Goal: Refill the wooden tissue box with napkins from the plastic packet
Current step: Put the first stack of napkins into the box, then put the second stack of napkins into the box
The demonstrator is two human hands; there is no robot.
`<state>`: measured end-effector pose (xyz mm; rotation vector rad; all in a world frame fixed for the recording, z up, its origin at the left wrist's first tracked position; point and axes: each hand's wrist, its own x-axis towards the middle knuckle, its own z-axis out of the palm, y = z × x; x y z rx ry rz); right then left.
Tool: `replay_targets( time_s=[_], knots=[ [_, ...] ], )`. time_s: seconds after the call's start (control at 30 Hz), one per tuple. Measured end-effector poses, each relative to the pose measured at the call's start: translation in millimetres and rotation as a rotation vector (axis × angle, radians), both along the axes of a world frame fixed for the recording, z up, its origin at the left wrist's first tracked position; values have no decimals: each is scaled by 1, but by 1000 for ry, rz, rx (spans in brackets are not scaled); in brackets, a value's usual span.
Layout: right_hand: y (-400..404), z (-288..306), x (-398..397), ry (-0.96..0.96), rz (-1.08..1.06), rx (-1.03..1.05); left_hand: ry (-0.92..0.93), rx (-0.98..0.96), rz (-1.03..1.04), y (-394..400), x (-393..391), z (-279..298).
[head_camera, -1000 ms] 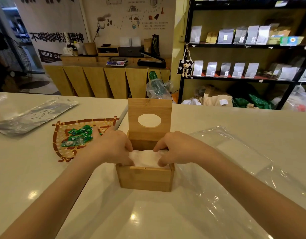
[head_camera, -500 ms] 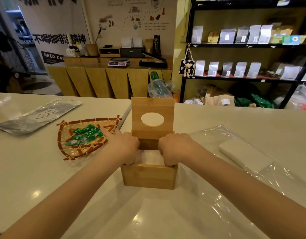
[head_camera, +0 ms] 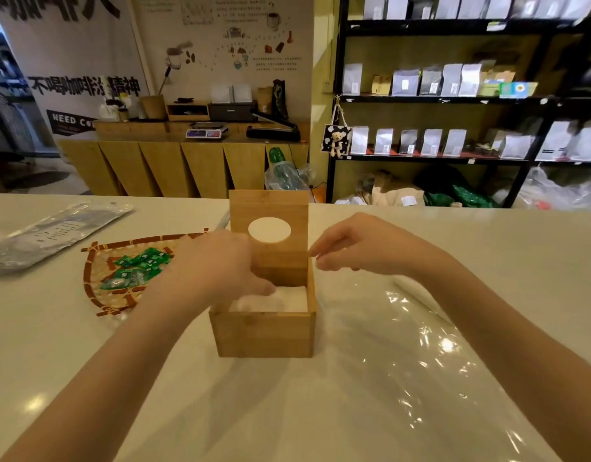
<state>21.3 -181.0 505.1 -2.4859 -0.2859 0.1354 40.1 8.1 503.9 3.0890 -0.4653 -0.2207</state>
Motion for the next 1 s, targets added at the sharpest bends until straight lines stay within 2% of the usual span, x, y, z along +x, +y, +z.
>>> replay_targets(
  time_s=[0.1,0.17,0.27,0.37,0.47,0.53,0.7,0.83,0.9,1.0],
  knots=[
    [-36,-6,-25,-27,-49,86,-211,-331,-217,-28,-42,11],
    [-57,-17,-43,-44,-103,72,-241,-406,-452,-50,-60,8],
    [-86,-33,-78,-108,-254,54,-151,-438,-734,-89,-73,-12],
    [-115,-45,-119,-183,-410,1,-54,-415,-893,-134,-78,-41],
    [-143,-57,-161,-243,-534,-106,-47,-403,-1020,-175,-82,-71],
    [-156,-65,-187,-236,-599,-135,-16,-344,-1073,-196,-83,-88],
    [-162,-91,-232,-155,-711,8,51,-176,-1145,-225,-81,-126],
    [-157,-122,-242,-54,-619,-144,107,-213,-1133,-227,-78,-141],
    [-155,-131,-241,-74,-559,-255,102,-239,-1125,-228,-76,-145],
    [-157,-138,-240,-103,-556,-304,122,-291,-1125,-229,-71,-150]
  ],
)
